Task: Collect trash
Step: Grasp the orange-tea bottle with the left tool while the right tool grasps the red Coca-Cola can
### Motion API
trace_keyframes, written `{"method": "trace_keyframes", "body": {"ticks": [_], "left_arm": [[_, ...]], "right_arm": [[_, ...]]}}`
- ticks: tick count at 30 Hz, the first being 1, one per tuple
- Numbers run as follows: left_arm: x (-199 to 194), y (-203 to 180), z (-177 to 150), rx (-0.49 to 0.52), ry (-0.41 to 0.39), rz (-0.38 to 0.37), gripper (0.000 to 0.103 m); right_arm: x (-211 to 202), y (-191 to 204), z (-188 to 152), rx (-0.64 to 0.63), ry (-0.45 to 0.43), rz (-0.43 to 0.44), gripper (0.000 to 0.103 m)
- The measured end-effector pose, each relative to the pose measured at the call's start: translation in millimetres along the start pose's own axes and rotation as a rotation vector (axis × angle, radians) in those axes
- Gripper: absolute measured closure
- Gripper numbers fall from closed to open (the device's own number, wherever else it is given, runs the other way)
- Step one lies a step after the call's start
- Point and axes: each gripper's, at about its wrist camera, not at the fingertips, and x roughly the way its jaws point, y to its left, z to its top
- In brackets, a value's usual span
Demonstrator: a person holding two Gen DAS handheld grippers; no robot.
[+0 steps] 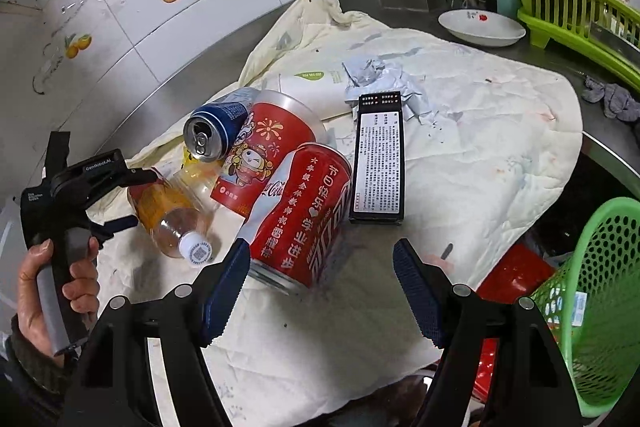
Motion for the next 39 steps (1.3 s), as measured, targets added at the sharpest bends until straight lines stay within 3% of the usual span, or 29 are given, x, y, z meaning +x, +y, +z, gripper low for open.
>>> {"method": "trace_keyframes", "body": {"ticks": [10,14,19,24,33,39], "left_arm": [[15.8,6.7,6.2,-0.025,0.022,-0.028,0.022],[11.1,3.1,6.5,0.025,0.025,-0.051,0.029],[5.9,-2.5,8.6,0.113,0.030,-0.044,0.031],[8.5,-3.9,13.7,0.163,0.057,-0.032,0.030],[15.7,0.7,12.5,0.145,0.084,-0.050,0.024],[20.6,1.3,8.6,0.140,0.084,-0.057,0.022]], "right_arm": [[18.7,4.1,17.9,0.068,0.027,0.013,0.036],[32.4,9.2,24.3,0.086,0.055,0.011,0.037],[51.8,11.7,28.3,0.131,0.108,-0.005,0.038],[69.9,10.9,29.6,0.172,0.157,-0.001,0.040],[82.1,19.5,33.5,0.182,0.173,-0.040,0.037],[88.2,13.2,30.6,0.245,0.190,-0.005,0.035]]}}
